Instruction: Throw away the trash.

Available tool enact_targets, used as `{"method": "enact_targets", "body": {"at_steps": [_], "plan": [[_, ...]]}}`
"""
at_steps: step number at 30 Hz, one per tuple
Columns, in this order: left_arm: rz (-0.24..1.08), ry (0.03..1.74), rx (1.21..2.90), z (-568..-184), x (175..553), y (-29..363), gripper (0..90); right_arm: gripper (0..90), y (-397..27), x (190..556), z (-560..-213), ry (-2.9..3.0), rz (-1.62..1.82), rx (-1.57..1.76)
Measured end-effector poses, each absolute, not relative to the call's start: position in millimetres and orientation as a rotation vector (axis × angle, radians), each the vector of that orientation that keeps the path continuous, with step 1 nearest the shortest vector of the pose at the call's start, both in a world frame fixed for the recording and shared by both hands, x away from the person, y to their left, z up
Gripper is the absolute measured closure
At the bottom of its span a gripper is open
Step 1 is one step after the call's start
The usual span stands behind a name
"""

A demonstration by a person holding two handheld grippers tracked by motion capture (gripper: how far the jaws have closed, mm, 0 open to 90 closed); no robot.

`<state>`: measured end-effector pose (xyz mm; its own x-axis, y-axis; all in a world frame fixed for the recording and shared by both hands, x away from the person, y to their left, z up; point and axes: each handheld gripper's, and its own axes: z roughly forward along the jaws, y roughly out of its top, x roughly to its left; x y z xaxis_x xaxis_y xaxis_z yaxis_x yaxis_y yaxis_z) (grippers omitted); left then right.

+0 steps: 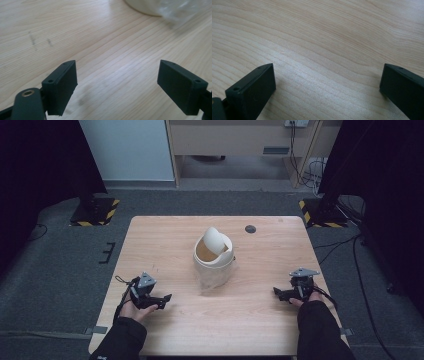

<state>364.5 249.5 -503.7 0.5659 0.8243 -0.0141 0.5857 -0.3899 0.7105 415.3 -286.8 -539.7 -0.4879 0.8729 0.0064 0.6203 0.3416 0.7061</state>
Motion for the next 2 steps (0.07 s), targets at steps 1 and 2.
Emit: {"method": "enact_targets", "body": {"at_steps": [1, 2], "plan": [[0.451, 1.139, 2.114, -504.7, 365.0, 251.2, 14.7, 0.5, -286.7, 415.2, -539.6, 2.237, 0.931, 1.32], [0.45, 1.155, 2.112, -505.9, 365.3, 252.5, 14.6, 0.5, -286.8, 415.3, -539.6, 2.238, 0.93, 1.318]]}}
